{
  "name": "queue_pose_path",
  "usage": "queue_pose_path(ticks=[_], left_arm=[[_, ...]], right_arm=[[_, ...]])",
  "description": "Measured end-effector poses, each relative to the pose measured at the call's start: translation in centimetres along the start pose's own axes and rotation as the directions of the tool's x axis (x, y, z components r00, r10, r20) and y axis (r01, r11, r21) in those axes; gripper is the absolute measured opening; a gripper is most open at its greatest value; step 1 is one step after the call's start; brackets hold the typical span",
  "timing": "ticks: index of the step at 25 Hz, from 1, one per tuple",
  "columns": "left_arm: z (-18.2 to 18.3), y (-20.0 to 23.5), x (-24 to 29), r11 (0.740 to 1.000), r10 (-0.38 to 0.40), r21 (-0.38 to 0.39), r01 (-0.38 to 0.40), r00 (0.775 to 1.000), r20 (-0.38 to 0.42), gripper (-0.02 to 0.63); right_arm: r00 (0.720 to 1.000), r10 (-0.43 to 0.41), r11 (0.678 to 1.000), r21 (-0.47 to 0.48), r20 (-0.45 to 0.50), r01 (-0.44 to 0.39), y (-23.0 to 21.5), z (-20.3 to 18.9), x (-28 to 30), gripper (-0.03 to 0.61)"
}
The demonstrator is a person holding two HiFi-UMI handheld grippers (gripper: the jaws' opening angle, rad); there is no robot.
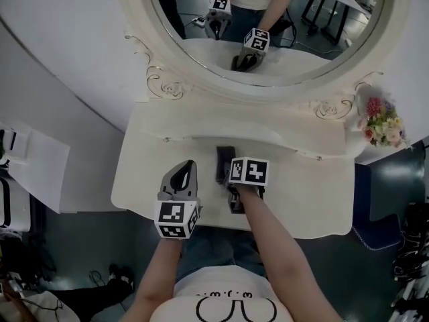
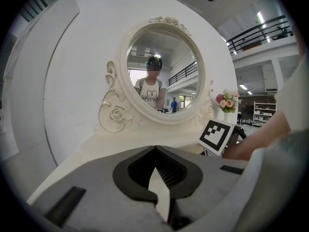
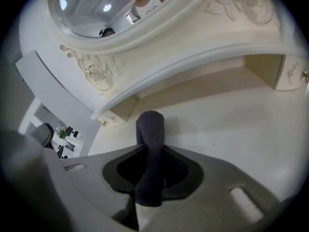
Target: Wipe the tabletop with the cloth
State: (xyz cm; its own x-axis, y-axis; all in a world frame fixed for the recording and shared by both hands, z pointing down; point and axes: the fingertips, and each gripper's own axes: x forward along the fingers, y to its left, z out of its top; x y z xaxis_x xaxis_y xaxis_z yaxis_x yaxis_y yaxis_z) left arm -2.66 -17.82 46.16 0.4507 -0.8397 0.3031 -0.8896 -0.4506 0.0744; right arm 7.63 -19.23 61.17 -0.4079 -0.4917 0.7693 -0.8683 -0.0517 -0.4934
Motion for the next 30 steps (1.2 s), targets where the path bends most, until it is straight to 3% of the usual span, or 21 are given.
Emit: queue_pose_path(ticks=[14,22,30], left_arm=[[-0.2,-6.4,2.6,0.997,-0.066,0.036,0.066,0.998,-0.014,-0.003],[-0.2,-10.4,4.0,0.993,-0.100,0.055,0.101,0.995,-0.019,-0.003],[-0.7,-14.1,4.9,0.987,-0.140,0.073,0.142,0.989,-0.038,-0.003]], right_arm=[[0.999,-0.020,0.998,0.060,0.032,0.018,-7.5,0.9,-4.2,0.086],[0.999,-0.031,0.999,0.044,0.045,0.029,-11.7,1.1,-6.8,0.086],[0.996,-0.044,0.994,0.103,0.075,0.036,-16.5,1.5,-9.7,0.086]])
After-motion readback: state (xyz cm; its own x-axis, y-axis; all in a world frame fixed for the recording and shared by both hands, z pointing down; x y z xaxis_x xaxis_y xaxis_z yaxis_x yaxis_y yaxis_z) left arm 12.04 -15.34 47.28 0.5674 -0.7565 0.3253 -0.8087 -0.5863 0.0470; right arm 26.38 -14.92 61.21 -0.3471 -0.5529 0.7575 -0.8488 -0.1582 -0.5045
